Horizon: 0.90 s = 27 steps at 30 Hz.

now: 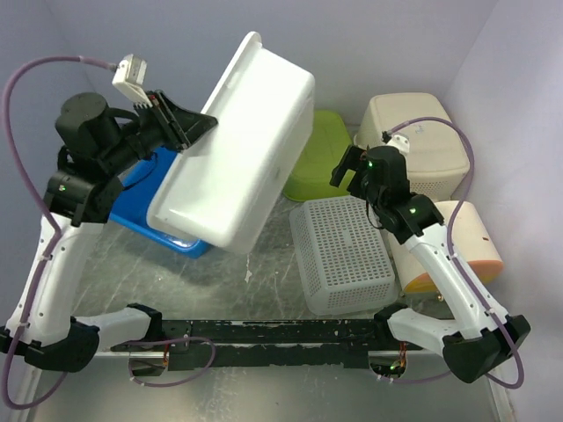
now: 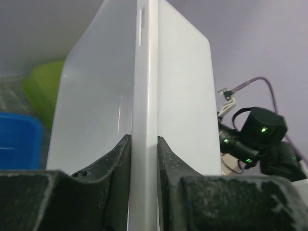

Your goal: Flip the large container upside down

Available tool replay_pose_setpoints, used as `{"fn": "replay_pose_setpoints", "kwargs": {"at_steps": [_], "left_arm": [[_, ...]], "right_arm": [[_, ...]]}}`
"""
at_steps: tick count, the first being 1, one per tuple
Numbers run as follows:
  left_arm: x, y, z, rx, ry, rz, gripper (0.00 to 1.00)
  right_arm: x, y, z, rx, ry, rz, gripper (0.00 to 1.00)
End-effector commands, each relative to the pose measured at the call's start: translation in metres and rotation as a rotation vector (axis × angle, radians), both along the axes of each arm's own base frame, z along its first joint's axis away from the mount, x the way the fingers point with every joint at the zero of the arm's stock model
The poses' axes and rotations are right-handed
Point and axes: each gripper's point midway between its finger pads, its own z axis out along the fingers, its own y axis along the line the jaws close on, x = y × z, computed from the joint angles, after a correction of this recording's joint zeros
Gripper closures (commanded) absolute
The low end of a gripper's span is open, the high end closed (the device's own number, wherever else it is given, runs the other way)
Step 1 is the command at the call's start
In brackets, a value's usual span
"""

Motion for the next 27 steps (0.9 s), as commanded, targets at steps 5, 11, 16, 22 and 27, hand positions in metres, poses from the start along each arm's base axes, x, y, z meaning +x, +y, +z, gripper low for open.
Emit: {"fn": "replay_pose_setpoints", "kwargs": {"at_steps": [5, 11, 16, 22, 27], "left_arm": [[-0.023, -0.021, 0.009, -0.535, 0.127, -0.169, 0.93], [-0.023, -0.008, -0.026, -0.607, 0.278, -0.067, 0.93], [-0.015, -0.01, -0.094, -0.682, 0.495, -0.01, 0.93], [-0.014, -0.006, -0.166, -0.682, 0.584, 0.05, 0.93], [-0.004, 0.014, -0.216, -0.41, 0.614, 0.233, 0.93]], "right_arm": [[-0.012, -0.039, 0.039, -0.02, -0.095, -0.177, 0.0], [-0.015, -0.044, 0.051, 0.01, -0.143, -0.201, 0.0], [-0.012, -0.04, 0.047, 0.007, -0.124, -0.19, 0.0], [-0.013, -0.037, 0.042, 0.008, -0.118, -0.171, 0.0], [-0.014, -0.03, 0.04, -0.007, -0.112, -0.113, 0.0]]}}
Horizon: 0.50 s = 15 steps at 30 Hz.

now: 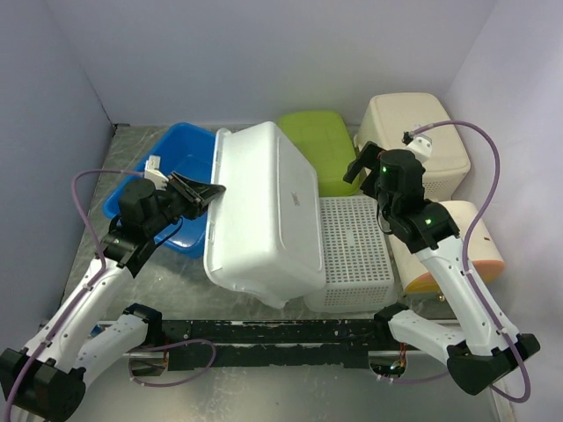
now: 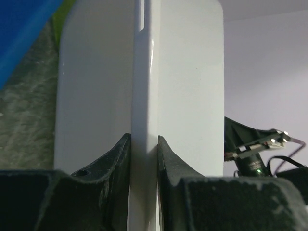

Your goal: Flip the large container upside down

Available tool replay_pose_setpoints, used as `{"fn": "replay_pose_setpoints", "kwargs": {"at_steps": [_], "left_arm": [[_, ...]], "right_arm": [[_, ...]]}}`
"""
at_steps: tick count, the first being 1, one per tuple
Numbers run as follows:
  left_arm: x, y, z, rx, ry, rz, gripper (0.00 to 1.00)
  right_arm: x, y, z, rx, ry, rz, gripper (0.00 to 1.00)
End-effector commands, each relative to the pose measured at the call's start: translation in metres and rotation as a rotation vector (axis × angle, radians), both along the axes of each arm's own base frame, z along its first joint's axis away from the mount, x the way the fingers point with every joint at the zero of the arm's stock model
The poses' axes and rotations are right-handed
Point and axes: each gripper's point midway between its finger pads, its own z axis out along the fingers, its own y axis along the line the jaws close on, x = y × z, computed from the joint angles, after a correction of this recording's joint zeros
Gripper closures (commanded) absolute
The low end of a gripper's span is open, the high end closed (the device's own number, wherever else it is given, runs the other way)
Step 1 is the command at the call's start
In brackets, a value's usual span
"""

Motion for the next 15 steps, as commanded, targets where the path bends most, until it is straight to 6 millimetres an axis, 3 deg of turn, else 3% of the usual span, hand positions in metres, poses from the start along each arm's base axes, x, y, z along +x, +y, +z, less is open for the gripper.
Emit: {"fn": "replay_pose_setpoints", "kwargs": {"at_steps": [1, 4, 6, 7, 9, 11, 15], "left_arm": [[0.003, 0.017, -0.015, 0.175, 0.028, 0.044, 0.93], [0.0, 0.03, -0.035, 0.278, 0.087, 0.08, 0.91], [-0.004, 0.042, -0.042, 0.337, 0.119, 0.119, 0.8], [-0.007, 0.048, -0.046, 0.364, 0.135, 0.134, 0.68], [-0.013, 0.057, -0.054, 0.419, 0.16, 0.148, 0.33], [-0.018, 0.065, -0.062, 0.474, 0.176, 0.153, 0.05], [-0.025, 0.096, -0.077, 0.688, 0.252, 0.199, 0.0]], "right_arm": [[0.0, 0.005, 0.004, -0.006, -0.017, 0.044, 0.0], [0.001, 0.011, -0.001, -0.004, -0.006, 0.072, 0.0], [0.002, 0.016, -0.004, 0.002, 0.002, 0.094, 0.0], [0.003, 0.018, -0.006, 0.004, 0.007, 0.104, 0.0], [0.004, 0.023, -0.011, 0.007, 0.019, 0.12, 0.0], [0.006, 0.026, -0.014, 0.01, 0.025, 0.133, 0.0], [0.012, 0.033, -0.018, 0.009, 0.036, 0.156, 0.0]]}}
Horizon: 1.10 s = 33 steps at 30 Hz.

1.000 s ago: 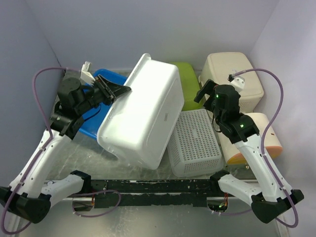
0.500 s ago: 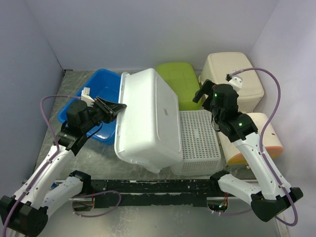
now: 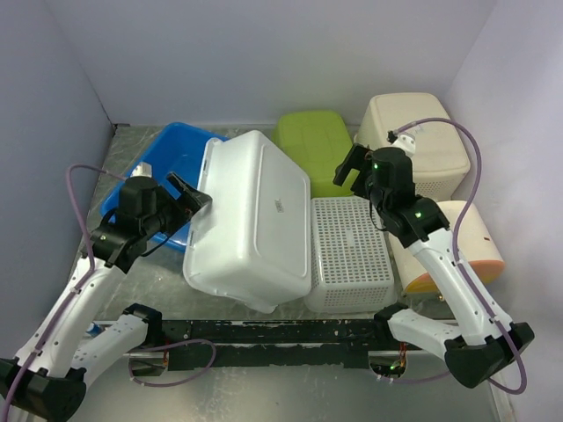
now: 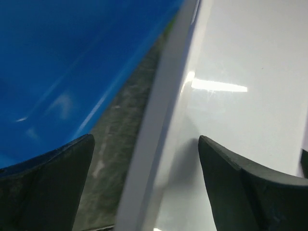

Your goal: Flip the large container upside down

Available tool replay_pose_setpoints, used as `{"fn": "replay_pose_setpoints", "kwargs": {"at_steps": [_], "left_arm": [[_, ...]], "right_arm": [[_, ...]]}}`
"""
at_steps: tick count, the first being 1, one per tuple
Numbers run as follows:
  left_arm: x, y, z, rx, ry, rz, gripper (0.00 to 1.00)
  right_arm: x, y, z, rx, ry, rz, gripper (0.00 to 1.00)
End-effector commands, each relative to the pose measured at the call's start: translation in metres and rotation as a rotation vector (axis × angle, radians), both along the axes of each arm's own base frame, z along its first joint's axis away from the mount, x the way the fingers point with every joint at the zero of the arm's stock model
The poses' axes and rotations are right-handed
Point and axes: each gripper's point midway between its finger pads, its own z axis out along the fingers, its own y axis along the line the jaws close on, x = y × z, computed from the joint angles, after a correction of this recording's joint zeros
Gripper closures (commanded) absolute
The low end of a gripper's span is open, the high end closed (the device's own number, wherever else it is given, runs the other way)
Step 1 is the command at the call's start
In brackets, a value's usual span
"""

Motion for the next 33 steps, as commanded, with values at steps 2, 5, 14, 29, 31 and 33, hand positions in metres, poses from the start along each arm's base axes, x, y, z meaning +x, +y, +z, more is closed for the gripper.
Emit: {"fn": "replay_pose_setpoints", "kwargs": {"at_steps": [2, 5, 14, 29, 31, 33], "left_arm": [[-0.015, 0.062, -0.018, 0.397, 0.142, 0.1, 0.0], [-0.01, 0.094, 0.002, 0.572, 0.155, 0.183, 0.0], [0.038, 0.139, 0.05, 0.942, 0.1, 0.261, 0.0], [0.199, 0.21, -0.039, 1.171, 0.215, -0.161, 0.05], [0.205, 0.222, -0.054, 1.17, 0.243, -0.169, 0.05], [0.21, 0.229, -0.072, 1.166, 0.268, -0.193, 0.05]], "right_arm": [[0.008, 0.013, -0.002, 0.004, -0.003, 0.056, 0.0], [0.011, 0.017, -0.005, 0.003, 0.003, 0.069, 0.0], [0.016, 0.024, -0.01, 0.015, 0.017, 0.089, 0.0], [0.017, 0.022, -0.013, 0.0, 0.039, 0.077, 0.0], [0.018, 0.023, -0.014, 0.0, 0.043, 0.076, 0.0], [0.02, 0.024, -0.014, -0.003, 0.048, 0.076, 0.0]]}}
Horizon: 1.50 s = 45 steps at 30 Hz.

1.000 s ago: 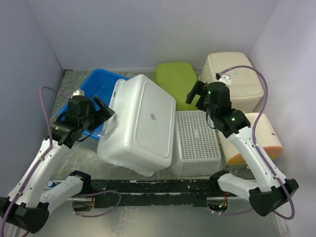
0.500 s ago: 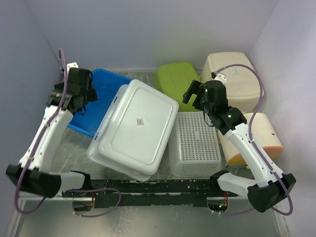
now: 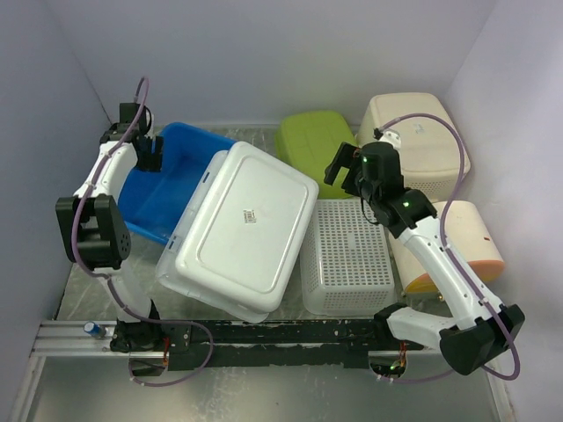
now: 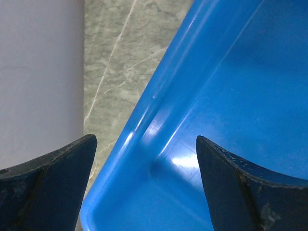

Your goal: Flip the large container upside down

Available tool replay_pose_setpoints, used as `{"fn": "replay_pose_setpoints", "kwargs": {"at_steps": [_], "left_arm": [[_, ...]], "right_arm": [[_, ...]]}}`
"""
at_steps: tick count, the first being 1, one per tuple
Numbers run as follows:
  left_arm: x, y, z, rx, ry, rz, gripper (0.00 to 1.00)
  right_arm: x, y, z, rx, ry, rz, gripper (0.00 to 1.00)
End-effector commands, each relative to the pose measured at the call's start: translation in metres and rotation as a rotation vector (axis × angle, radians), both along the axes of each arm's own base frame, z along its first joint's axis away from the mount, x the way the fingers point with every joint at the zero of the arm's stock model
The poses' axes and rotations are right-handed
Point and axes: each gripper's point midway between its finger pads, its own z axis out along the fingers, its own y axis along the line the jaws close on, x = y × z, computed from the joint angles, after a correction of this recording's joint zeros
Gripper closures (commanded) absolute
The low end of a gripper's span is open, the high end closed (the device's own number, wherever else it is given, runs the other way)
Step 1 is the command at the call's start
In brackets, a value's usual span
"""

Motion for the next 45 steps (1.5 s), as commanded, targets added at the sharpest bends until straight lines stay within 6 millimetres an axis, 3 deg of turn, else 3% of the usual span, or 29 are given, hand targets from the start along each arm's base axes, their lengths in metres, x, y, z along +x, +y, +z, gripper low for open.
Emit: {"fn": "replay_pose_setpoints", "kwargs": {"at_steps": [1, 8, 11, 13, 15, 17, 22, 27, 32, 37, 45], "left_arm": [[0.027, 0.013, -0.003, -0.02, -0.03, -0.093, 0.06], [0.034, 0.037, -0.047, -0.016, 0.036, -0.058, 0.22], [0.031, 0.057, -0.05, 0.079, 0.079, 0.014, 0.42], [0.031, 0.065, -0.042, 0.131, 0.077, 0.043, 0.59], [0.031, 0.072, -0.027, 0.179, 0.052, 0.065, 0.7], [0.03, 0.079, -0.002, 0.242, 0.012, 0.093, 0.91], [0.026, 0.08, 0.078, 0.468, -0.095, 0.135, 0.93], [0.023, 0.06, 0.161, 0.673, -0.274, 0.132, 0.93], [0.005, 0.063, 0.23, 0.796, -0.377, 0.25, 0.93], [-0.004, 0.056, 0.268, 0.862, -0.429, 0.286, 0.93], [-0.011, 0.022, 0.289, 0.884, -0.483, 0.244, 0.93]], "right_arm": [[0.005, 0.0, 0.007, -0.012, -0.008, -0.008, 0.0], [0.015, 0.003, 0.008, -0.022, -0.002, -0.013, 0.0], [0.018, 0.004, 0.007, -0.024, 0.002, -0.018, 0.0], [0.02, 0.005, 0.007, -0.02, 0.003, -0.022, 0.0], [0.022, 0.006, 0.007, -0.015, 0.004, -0.02, 0.0], [0.023, 0.008, 0.006, -0.012, 0.008, -0.016, 0.0], [0.026, 0.011, 0.007, -0.014, 0.007, -0.009, 0.0], [0.026, 0.014, 0.004, -0.003, 0.01, 0.01, 0.0], [0.023, 0.016, 0.001, 0.003, 0.013, 0.02, 0.0], [0.022, 0.016, 0.001, 0.007, 0.008, 0.022, 0.0], [0.021, 0.02, -0.003, 0.019, 0.013, 0.04, 0.0]]}}
